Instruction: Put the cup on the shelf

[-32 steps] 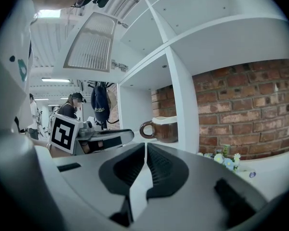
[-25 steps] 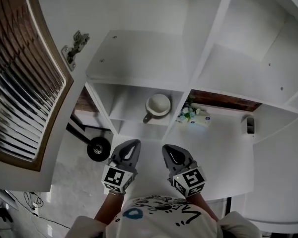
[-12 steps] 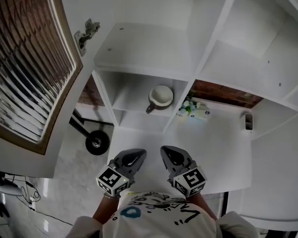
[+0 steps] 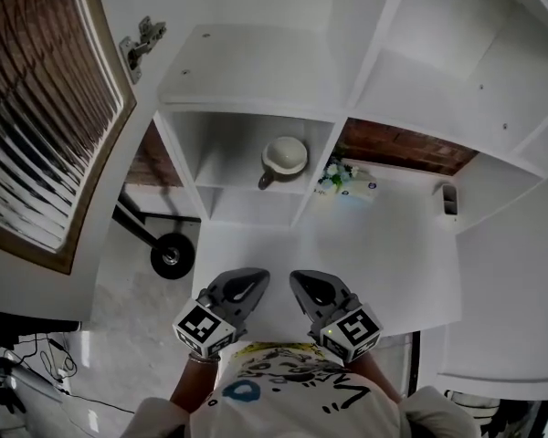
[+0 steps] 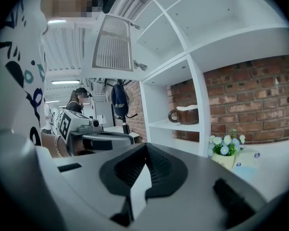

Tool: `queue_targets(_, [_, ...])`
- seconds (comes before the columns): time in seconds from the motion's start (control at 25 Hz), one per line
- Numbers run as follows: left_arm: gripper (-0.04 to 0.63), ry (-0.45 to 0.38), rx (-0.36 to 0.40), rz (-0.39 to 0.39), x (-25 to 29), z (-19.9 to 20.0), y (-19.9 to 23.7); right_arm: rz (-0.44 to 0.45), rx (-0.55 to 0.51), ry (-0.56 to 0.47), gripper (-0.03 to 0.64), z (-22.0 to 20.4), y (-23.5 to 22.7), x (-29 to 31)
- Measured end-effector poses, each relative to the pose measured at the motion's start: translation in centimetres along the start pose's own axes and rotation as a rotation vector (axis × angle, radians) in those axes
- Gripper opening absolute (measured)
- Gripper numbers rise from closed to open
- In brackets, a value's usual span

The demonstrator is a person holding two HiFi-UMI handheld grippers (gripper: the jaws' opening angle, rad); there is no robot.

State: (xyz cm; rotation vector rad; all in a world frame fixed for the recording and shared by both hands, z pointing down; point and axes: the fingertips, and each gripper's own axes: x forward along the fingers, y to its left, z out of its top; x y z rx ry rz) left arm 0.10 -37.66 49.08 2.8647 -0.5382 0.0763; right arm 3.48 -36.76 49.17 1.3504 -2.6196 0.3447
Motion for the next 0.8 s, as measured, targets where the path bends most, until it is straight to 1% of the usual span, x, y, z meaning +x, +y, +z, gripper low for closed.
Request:
queue_targets(0.08, [0.015,0.014,0.001,-0.002,-0.1,-0.3,-0.6,0.0,0.009,0.005,0.026,-0.4,0.5,-0.7])
queue_targets(0.24, [0.015,0.038,-0.002,0.017,0.1,-1.2,-1.1,-0.001,0.007,-0.034,0.026,0.1,0.5,-2.1])
queue_targets(0.44, [0.015,0.039,-0.031,0.071,1.0,-1.3,-1.9,0.012,-0.017,-0.029,0.026,0.2,-0.4,-4.2])
queue_targets(0.56, [0.015,0.022,-0.03,0.053,1.8,-0.5,-2.7,0.021,-0.024,-0.048,0.026,0.8,-0.9,-4.9])
queue_targets(0.68, [0.015,0.02,0.001,0.02,2.3,0.2,-3.6,0.03,-0.027,-0.079,0.026,1.4,-1.1,-5.2])
queue_targets(0.8, [0.015,0.018,0.019,0.011,2.4,0.3,-4.4,0.048,-0.03,-0.098,0.026,1.5,-0.9,-5.6])
